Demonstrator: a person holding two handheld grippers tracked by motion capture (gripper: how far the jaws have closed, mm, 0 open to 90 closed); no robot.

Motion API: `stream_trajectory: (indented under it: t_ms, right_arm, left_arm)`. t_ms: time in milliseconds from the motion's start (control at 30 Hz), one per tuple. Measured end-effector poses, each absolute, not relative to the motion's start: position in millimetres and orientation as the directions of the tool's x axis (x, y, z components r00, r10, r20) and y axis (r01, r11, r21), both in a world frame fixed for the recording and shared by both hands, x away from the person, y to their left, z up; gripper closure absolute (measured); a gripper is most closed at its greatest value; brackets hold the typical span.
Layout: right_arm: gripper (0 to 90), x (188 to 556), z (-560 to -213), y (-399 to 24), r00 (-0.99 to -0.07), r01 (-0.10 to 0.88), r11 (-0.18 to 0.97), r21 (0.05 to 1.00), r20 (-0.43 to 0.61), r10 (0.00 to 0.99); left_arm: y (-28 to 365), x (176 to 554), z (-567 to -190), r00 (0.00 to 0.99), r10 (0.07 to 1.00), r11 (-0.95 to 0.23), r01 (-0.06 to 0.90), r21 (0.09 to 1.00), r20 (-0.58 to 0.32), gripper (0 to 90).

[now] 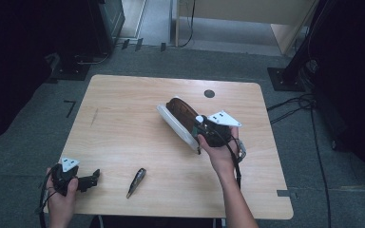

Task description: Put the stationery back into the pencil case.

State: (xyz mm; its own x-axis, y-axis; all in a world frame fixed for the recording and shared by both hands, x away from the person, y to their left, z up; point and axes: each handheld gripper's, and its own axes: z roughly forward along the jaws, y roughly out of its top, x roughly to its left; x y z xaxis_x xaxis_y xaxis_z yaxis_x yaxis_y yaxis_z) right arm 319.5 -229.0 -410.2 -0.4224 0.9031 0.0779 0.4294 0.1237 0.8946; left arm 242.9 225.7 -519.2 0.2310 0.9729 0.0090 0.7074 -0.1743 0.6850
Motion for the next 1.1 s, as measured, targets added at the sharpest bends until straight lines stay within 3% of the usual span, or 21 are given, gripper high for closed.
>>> stream_trajectory:
  t_ms: [767,1100]
  right_arm:
    - [63.4,352.8,-421.6,-220.8,-0.44,0.504,0.154,0.85,0.099,0.893]
    - [63.3,344.2,-408.2,-216.7,-0.462,0.458,0.133,0.879,0.108,0.88]
  left_arm:
    - [225.5,243.2,-519.2,0.233,0.972,-0.176,0.707,0.685,0.009,0.0]
    - [225.4,243.6,-519.2,0.237,0.971,-0.18,0.707,0.684,0.01,0.0]
